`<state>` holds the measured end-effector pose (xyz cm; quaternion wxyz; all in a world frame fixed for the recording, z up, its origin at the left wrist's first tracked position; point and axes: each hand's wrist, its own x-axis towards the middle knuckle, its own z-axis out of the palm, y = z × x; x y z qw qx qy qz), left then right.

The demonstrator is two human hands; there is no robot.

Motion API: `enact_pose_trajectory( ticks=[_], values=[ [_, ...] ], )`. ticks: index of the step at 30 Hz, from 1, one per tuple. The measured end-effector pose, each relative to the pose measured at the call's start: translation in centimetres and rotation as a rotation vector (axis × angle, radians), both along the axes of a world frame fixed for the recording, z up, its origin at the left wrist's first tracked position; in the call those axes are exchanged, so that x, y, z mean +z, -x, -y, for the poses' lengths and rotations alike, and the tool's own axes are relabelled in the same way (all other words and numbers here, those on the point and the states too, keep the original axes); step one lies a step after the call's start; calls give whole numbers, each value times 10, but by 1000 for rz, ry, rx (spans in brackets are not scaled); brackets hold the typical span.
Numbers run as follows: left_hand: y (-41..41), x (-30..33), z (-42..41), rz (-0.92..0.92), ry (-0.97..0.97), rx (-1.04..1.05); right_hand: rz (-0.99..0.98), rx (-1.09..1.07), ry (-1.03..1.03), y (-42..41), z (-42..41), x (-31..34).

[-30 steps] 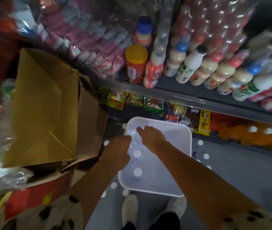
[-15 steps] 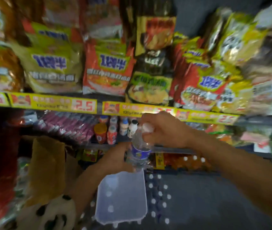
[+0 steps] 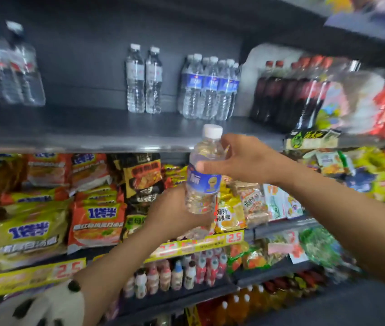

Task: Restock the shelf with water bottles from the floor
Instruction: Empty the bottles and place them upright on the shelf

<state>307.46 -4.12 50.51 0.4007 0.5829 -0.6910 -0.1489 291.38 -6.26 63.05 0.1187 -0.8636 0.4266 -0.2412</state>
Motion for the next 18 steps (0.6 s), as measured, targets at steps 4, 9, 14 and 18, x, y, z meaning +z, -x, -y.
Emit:
enact_pose_trajectory(
  ticks=[4,9,14,18],
  values=[
    [39,48,2,187,152,101,11,-101,111,19,-3,35],
    [60,95,26,101,94,-155,206,9,-23,57,13,88],
    [88,149,70,88,96,-215,240,-7,23,93,64,133],
    [114,175,137,68,148,-98,299,15,18,112,122,158]
  ],
)
